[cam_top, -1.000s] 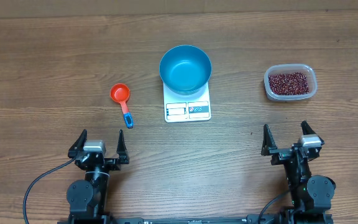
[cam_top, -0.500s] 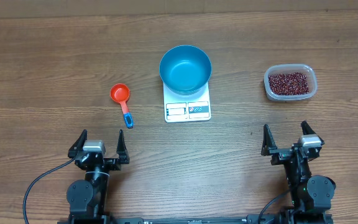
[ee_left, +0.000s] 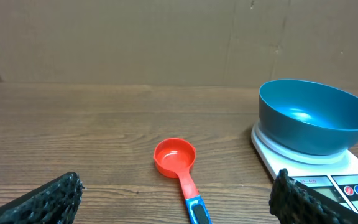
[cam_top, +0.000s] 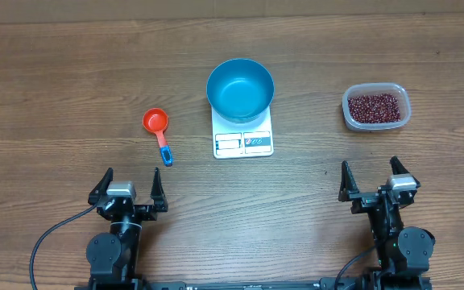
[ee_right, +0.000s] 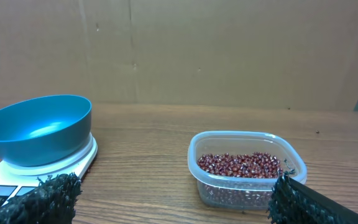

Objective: Scoop item into bowl and weigh 150g on scale

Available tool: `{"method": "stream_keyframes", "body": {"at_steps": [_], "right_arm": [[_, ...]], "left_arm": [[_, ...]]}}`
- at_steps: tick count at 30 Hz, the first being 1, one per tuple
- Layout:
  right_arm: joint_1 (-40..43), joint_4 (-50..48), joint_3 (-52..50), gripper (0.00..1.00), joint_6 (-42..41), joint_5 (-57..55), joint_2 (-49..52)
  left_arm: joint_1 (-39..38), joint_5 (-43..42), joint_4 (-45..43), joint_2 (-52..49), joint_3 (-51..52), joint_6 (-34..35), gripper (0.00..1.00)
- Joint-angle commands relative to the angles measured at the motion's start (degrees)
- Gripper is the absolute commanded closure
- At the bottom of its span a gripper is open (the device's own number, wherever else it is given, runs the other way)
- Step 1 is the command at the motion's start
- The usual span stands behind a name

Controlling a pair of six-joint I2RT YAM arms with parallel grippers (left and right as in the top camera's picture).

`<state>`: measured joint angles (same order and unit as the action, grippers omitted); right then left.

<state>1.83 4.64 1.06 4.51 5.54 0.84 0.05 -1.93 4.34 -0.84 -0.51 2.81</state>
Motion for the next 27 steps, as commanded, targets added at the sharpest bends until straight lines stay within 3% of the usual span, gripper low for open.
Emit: {"method": "stream_keyframes", "body": {"at_steps": [1, 11, 19, 27], "right_arm": [[-0.26, -0.22, -0.59, 0.0, -0.22, -0.37, -0.68], [-0.26, -0.22, -0.59, 0.0, -0.22, -0.37, -0.68], [-0.26, -0.22, -0.59, 0.0, -0.22, -0.37, -0.68], [-0.26, -0.24, -0.59, 0.0, -0.22, -0.37, -0.68]], "left_arm": [[0.31, -0.39, 0.11, 0.59, 0.24, 0.39, 0.0], [0.31, -0.02, 3.8, 0.59, -2.36, 0.37, 0.0], [0.33, 3.5, 16.02, 0.42, -11.87, 0.15, 0.0], [0.33, 3.87, 18.34, -4.85, -19.45, 1.46, 0.0]]}}
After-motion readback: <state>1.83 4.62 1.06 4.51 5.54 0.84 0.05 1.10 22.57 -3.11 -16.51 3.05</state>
